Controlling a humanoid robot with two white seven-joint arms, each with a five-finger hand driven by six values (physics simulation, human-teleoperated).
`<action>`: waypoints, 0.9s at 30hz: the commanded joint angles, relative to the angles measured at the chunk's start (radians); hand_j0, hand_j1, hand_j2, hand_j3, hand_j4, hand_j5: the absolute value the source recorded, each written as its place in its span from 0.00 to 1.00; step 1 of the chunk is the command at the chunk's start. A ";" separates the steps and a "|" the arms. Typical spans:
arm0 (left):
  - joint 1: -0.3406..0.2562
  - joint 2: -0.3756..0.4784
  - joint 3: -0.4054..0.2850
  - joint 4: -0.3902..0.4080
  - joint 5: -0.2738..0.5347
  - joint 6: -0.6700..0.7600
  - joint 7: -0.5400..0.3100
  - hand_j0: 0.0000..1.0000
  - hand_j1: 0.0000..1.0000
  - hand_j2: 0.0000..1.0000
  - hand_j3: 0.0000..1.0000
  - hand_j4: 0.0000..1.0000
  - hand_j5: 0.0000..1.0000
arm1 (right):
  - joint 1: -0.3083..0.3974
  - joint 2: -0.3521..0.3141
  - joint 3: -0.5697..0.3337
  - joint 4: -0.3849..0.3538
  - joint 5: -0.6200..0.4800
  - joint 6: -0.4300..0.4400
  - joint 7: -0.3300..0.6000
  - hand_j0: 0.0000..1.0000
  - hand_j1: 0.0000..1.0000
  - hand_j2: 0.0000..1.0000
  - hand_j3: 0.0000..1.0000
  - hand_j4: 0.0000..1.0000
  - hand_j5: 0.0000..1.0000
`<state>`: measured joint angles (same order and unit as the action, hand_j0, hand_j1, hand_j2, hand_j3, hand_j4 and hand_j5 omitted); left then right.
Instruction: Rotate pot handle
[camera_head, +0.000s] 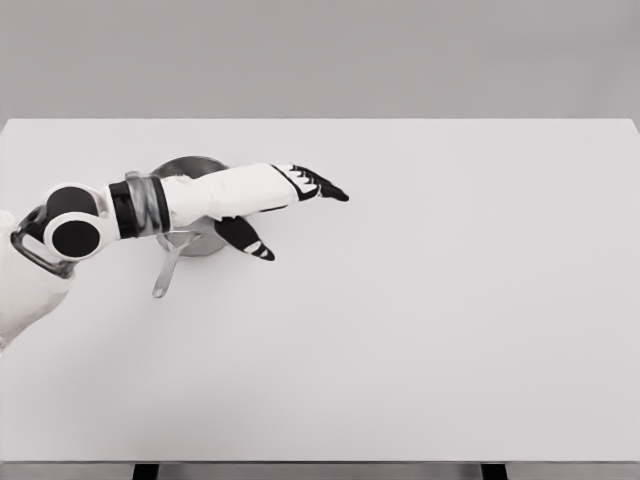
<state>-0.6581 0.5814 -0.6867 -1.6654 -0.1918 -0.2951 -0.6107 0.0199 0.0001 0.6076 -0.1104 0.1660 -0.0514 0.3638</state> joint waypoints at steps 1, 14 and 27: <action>-0.002 -0.008 -0.033 -0.010 0.003 0.002 0.000 1.00 1.00 1.00 1.00 1.00 1.00 | 0.000 0.000 0.001 0.001 0.000 0.001 0.000 1.00 1.00 1.00 1.00 1.00 1.00; 0.000 0.193 -0.066 -0.031 0.121 -0.280 0.000 1.00 1.00 1.00 1.00 1.00 1.00 | 0.012 0.000 0.000 0.001 0.000 -0.001 0.001 1.00 1.00 1.00 1.00 1.00 1.00; -0.083 0.373 -0.169 -0.037 0.058 -0.316 0.000 1.00 1.00 1.00 1.00 1.00 1.00 | 0.014 0.000 0.000 0.001 -0.002 0.001 0.001 1.00 1.00 1.00 1.00 1.00 1.00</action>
<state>-0.7409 0.9297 -0.8551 -1.7024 -0.1124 -0.6125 -0.6113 0.0322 0.0001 0.6072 -0.1090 0.1657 -0.0505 0.3646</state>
